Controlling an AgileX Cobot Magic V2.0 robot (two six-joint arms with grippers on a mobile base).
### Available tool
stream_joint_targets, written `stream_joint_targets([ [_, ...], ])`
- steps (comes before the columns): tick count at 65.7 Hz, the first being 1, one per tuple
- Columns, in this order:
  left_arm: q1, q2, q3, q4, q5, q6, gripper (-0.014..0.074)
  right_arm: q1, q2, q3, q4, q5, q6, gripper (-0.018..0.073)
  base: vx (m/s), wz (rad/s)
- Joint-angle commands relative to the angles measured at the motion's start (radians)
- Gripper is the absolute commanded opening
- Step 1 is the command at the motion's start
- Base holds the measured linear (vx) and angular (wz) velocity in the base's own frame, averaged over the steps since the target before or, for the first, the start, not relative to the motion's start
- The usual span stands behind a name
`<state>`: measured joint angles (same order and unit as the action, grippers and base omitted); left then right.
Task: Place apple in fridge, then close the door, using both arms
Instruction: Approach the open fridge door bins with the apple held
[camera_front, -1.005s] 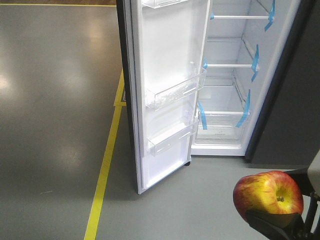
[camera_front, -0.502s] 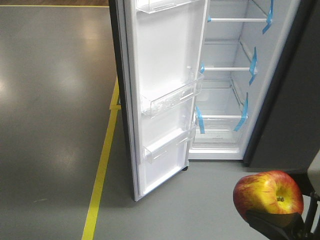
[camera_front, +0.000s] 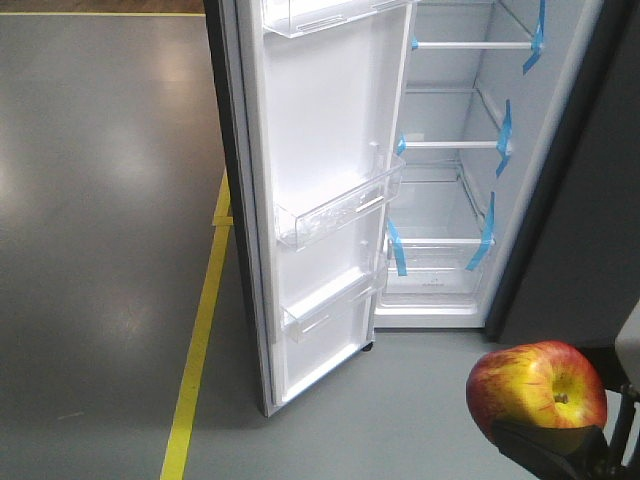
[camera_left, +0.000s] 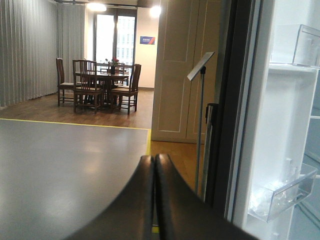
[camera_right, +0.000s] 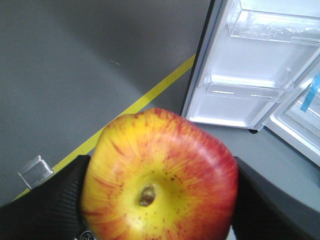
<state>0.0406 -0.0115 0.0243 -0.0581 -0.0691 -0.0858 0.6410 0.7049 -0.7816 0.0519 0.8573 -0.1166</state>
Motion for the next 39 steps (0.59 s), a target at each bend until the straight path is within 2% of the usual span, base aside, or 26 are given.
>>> stream_joint_targets([
  [1, -0.002, -0.015, 0.029, 0.0, -0.072, -0.009, -0.0006, 0.001, -0.004, -0.029, 0.002, -0.068, -0.006, 0.0183, 0.07, 0.0],
  [39, -0.002, -0.015, 0.029, 0.0, -0.072, -0.009, -0.0006, 0.001, -0.004, -0.029, 0.002, -0.068, -0.006, 0.0183, 0.08, 0.01],
])
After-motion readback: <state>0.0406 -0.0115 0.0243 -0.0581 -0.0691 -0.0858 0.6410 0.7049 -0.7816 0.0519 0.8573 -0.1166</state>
